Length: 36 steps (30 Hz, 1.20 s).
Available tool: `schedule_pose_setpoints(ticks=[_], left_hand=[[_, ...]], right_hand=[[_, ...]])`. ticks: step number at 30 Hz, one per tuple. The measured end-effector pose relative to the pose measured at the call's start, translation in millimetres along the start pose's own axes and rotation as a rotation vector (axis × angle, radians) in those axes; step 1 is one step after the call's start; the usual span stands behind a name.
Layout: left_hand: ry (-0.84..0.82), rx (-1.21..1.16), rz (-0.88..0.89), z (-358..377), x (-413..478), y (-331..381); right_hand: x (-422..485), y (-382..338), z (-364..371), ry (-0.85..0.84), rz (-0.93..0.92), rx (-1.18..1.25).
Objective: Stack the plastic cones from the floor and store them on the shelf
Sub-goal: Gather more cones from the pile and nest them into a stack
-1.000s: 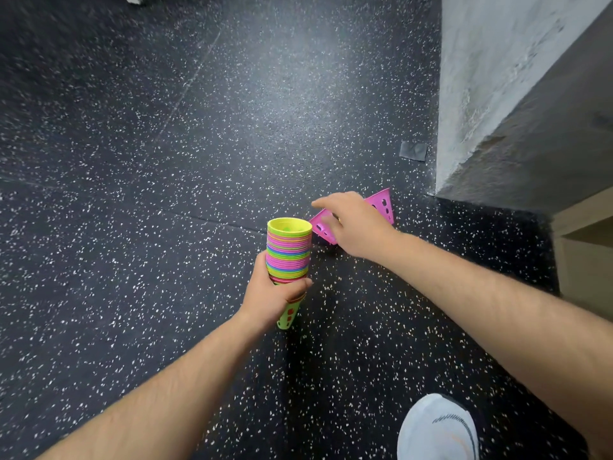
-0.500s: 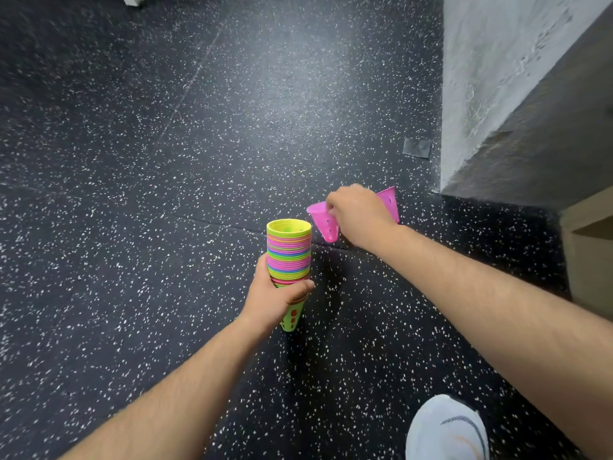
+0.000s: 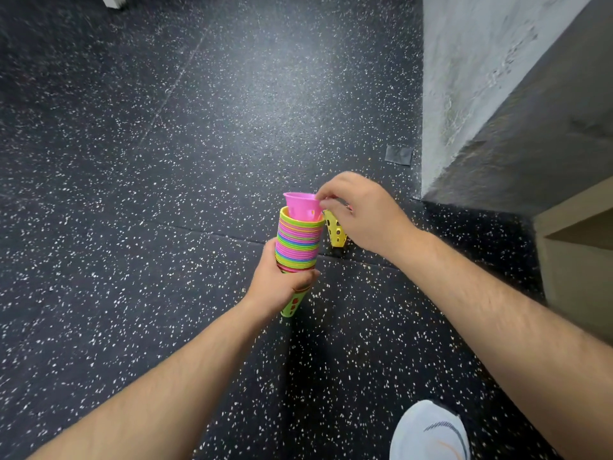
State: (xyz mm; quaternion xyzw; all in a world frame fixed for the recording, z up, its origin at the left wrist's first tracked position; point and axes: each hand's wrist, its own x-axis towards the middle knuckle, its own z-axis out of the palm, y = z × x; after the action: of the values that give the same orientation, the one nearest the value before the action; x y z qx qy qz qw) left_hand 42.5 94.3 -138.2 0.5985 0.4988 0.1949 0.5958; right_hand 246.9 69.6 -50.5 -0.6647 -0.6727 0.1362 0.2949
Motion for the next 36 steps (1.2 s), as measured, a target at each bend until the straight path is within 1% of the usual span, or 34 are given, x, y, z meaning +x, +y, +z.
schedule_pose_setpoints(ticks=[2,3,6,8,11,14,16,21,24,29,30,32,36], left_hand=[[0.002,-0.001,0.011,4,7,4],[0.004,0.005,0.009,5,9,5],[-0.003,0.027,-0.002,8,14,4],[-0.012,0.033,-0.005,8,14,3],[-0.027,0.052,-0.014,9,15,3],[-0.037,0.08,-0.008,11,15,3],[-0.046,0.08,-0.007,11,15,1],[-0.052,0.079,-0.021,9,14,-1],[-0.042,0.077,-0.015,9,14,0],[-0.05,0.084,-0.01,10,13,-3],[-0.051,0.089,-0.012,10,13,-3],[-0.048,0.093,-0.005,11,11,-3],[-0.036,0.096,0.019,14,12,-4]], right_hand=[[-6,7,1,-0.068,0.005,0.044],[-8,11,2,-0.079,0.038,0.077],[-9,26,3,-0.027,0.193,0.138],[-6,37,9,-0.023,0.258,0.068],[1,50,19,-0.145,0.333,-0.08],[6,61,26,-0.267,0.354,-0.242],[6,67,30,-0.303,0.371,-0.291],[-8,66,36,-0.25,0.438,-0.263],[-14,62,35,-0.211,0.471,-0.199],[-21,68,41,-0.346,0.464,-0.272],[-22,70,43,-0.334,0.467,-0.268],[-25,72,43,-0.257,0.457,-0.229],[-26,69,23,0.007,0.39,-0.089]])
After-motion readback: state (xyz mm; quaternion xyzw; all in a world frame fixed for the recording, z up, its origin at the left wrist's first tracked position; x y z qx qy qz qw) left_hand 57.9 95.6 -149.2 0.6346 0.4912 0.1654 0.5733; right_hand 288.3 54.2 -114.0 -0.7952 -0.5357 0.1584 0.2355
